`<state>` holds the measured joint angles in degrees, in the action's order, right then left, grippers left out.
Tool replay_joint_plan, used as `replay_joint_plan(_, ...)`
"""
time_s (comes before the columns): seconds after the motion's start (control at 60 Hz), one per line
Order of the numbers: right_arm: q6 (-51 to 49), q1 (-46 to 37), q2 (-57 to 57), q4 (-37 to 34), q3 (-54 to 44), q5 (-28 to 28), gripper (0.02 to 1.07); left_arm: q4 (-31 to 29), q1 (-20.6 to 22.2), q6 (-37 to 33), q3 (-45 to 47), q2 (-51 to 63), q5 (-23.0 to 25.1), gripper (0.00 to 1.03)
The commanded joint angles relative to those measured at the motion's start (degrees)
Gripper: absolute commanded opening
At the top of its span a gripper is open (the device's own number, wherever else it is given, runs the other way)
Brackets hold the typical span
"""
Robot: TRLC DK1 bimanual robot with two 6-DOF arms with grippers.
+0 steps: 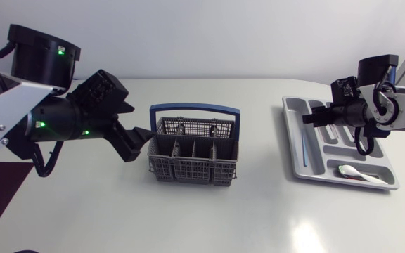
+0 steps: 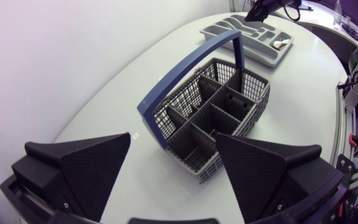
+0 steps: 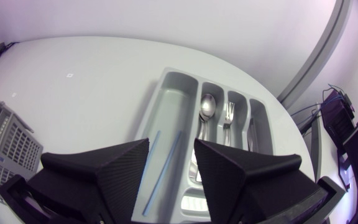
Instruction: Unload the cutlery basket into the drawer organizer.
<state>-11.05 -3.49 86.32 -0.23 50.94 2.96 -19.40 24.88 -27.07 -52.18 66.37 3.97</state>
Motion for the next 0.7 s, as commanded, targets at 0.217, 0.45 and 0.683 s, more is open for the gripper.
replay_joint_plan(0.217,-0.55,11.92,-8.28,-3.29,-7.17,-0.68,0.57,3.67,-7.66,-3.78,4.99,4.03,1.57,0.96)
replay_joint_plan(0.45,1.20,19.75,-7.13,-3.99,-7.61,-0.68,0.57,7.71,-9.42,-5.19,4.90,12.82,2.01,0.94)
replay_joint_plan(0.683,2.61,24.32,-2.48,-6.27,-4.80,-0.50,0.57,10.43,-8.54,-5.45,4.46,17.83,2.01,0.94)
